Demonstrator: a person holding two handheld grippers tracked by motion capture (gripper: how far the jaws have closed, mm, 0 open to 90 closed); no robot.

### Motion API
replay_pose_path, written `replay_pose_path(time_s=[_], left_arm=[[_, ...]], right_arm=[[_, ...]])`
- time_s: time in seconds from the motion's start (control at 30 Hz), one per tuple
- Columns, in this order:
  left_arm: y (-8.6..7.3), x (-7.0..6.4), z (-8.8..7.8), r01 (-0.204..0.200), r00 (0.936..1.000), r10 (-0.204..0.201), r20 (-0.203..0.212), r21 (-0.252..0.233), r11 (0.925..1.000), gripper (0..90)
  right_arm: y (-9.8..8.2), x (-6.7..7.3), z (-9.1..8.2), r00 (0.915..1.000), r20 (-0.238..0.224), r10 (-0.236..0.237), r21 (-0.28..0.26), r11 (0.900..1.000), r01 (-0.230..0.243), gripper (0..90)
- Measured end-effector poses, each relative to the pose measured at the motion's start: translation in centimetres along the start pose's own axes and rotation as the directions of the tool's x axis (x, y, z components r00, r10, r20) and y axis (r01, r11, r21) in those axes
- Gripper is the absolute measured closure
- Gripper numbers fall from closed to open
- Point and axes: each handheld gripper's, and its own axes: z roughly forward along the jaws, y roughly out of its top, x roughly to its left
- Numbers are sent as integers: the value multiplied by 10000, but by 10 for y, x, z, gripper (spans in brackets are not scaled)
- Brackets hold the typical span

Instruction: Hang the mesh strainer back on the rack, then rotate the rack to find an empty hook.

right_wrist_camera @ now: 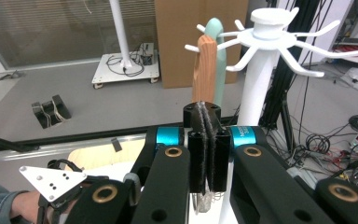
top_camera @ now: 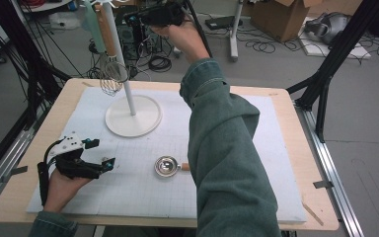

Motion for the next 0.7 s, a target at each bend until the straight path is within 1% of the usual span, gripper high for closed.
replay_pose_path(time_s=[0.13, 0.3, 0.53, 0.67, 0.7], left_arm=[[0, 0, 0, -38, 10000, 38, 4, -13, 10000, 59], [1, 0, 0, -29, 10000, 29, 11, -26, 10000, 59], [1, 0, 1, -46, 10000, 46, 75, 14, 10000, 59], [1, 0, -1, -38, 10000, 38, 29, -25, 10000, 59], [1, 0, -1, -39, 10000, 39, 18, -44, 10000, 59]], right_arm=[[-1, -3, 1, 9999, 75, 81, -13, 10000, -81, 894], [2, -8, 3, 9997, 117, 197, -151, 9997, -196, 894], [13, -14, 7, 9995, 217, 215, -309, 9993, -208, 894], [11, -20, 11, 9989, 271, 394, -287, 9988, -387, 894], [10, -19, 13, 9990, 207, 397, -298, 9988, -390, 894]])
